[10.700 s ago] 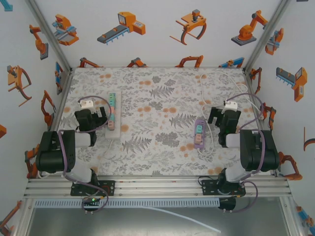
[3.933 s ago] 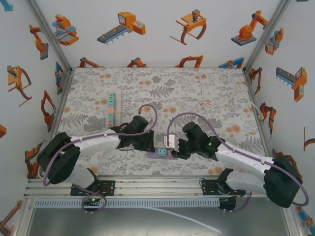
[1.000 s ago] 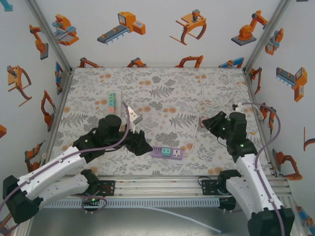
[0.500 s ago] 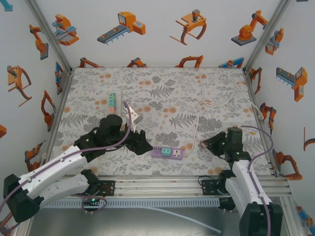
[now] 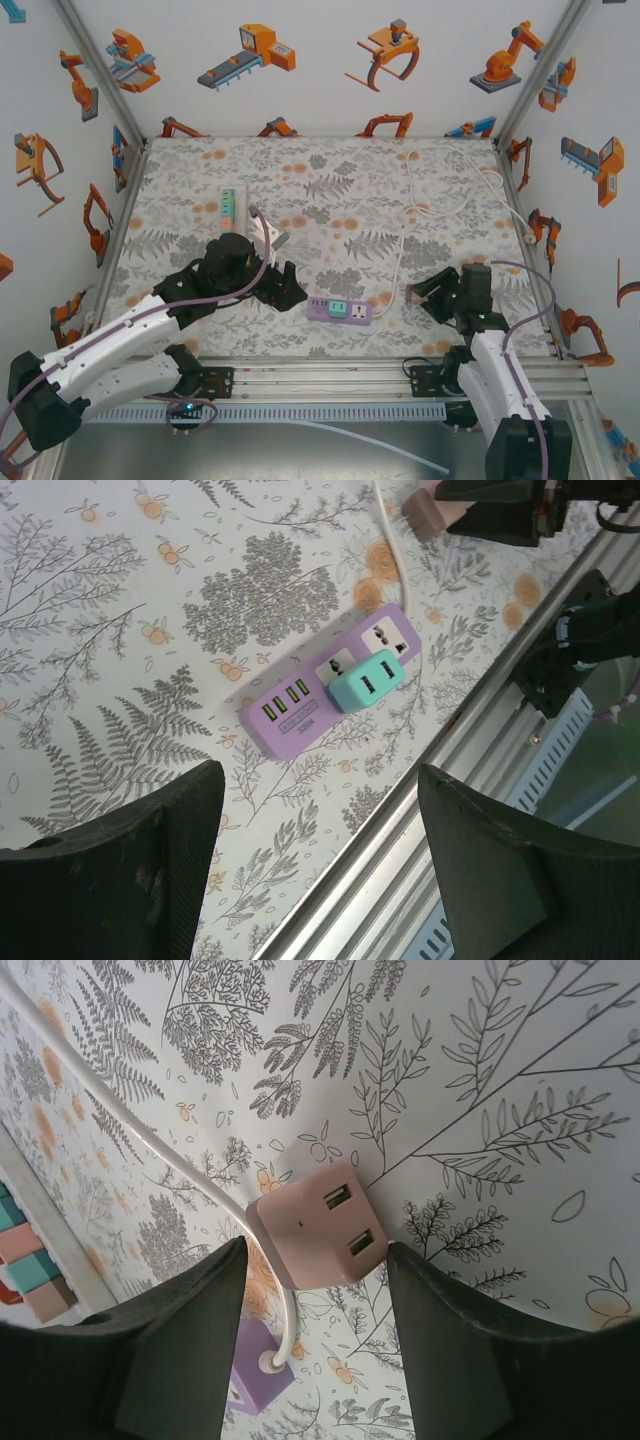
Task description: Pull the plug off the socket
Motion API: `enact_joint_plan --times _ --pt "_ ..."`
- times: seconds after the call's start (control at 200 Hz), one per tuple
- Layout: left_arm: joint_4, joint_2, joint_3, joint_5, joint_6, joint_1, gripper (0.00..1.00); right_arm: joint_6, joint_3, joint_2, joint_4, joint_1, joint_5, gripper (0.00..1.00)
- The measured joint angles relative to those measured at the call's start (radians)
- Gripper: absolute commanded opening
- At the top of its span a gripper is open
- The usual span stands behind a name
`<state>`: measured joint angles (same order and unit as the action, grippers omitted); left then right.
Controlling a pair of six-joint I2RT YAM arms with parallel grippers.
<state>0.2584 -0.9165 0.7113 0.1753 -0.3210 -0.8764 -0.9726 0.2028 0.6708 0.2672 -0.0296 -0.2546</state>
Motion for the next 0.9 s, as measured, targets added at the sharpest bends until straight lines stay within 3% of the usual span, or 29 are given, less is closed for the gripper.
enact_joint_plan --times 0.325,0.416,0.616,0.771,0.896 --pt "0.02 -0.071 0.0 -0.098 -0.087 0.014 0.71 0.149 0.168 -0.06 0.118 0.035 0.029 0.6" --pt "0.019 -0.101 0.0 -0.104 -0.118 0.023 0.71 0.255 0.256 -0.052 0.117 0.151 0.053 0.6" --pt "0.017 -0.158 0.0 -0.099 -0.177 0.032 0.7 0.56 0.4 0.033 0.057 0.526 0.115 0.6" --pt "0.007 -0.19 -0.001 -0.08 -0.207 0.043 0.7 0.817 0.408 0.121 0.008 0.73 0.105 0.57" --pt "-0.003 -0.21 -0.005 -0.06 -0.219 0.05 0.7 0.999 0.408 0.189 -0.012 0.826 0.037 0.56"
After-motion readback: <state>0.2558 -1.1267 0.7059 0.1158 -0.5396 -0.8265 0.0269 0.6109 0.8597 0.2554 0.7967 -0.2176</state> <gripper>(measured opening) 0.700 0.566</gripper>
